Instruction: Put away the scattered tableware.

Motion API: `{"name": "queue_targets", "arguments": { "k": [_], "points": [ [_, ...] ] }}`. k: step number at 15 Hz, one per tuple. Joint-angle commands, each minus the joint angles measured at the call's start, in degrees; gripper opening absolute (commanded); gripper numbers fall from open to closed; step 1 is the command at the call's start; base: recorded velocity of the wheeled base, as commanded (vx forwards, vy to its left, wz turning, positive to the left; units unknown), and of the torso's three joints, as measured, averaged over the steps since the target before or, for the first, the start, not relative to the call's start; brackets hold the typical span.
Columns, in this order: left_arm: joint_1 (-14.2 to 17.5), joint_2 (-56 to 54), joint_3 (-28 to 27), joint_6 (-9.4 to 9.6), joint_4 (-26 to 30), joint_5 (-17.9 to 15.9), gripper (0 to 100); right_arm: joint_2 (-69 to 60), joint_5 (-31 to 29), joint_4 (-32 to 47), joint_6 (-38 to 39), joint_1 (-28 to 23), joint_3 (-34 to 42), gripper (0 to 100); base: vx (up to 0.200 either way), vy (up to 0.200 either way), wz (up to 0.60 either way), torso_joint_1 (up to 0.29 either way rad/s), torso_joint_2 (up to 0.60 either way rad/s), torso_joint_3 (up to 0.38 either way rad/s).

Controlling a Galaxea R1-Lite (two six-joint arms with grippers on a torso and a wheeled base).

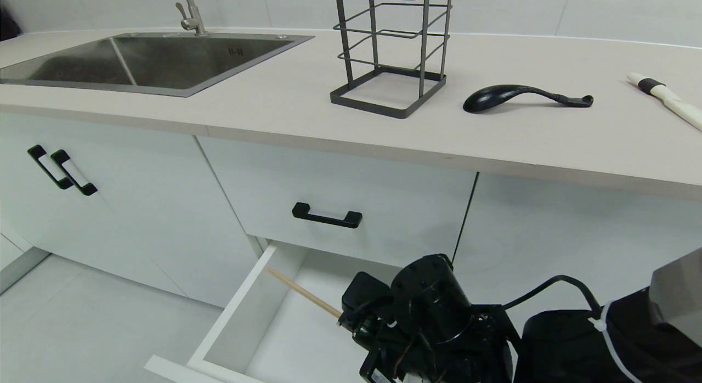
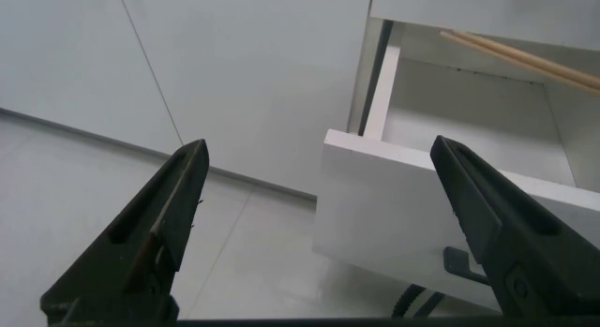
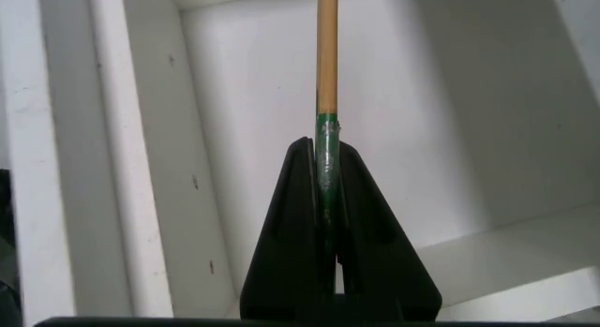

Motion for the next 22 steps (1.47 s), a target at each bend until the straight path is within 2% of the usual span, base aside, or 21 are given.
{"name": "queue_targets", "arguments": {
  "k": [1, 4, 11, 15, 22],
  "points": [
    [0.0, 0.0, 0.0, -0.02, 0.0, 0.0, 100, 2.6, -0.1, 2.4, 1.0, -1.0, -2.3, 0, 0.000, 0.000, 0.00, 0.000, 0.00, 0.000],
    [0.0, 0.0, 0.0, -0.02, 0.0, 0.0, 100, 4.9, -0.8, 6.1, 1.5, -1.4, -6.5, 0, 0.000, 0.000, 0.00, 0.000, 0.00, 0.000],
    [0.0, 0.0, 0.0, -0.02, 0.0, 0.0, 100, 9.3, -3.6, 6.1, 1.5, -1.7, -9.7, 0, 0.000, 0.000, 0.00, 0.000, 0.00, 0.000],
    [0.0, 0.0, -0.1, -0.02, 0.0, 0.0, 100, 13.0, -7.9, 6.3, 2.3, -2.0, -13.8, 0, 0.000, 0.000, 0.00, 0.000, 0.00, 0.000],
    [0.0, 0.0, 0.0, -0.02, 0.0, 0.0, 100, 16.6, -7.9, 13.7, 4.0, -2.4, -23.3, 0, 0.000, 0.000, 0.00, 0.000, 0.00, 0.000]
  ]
}}
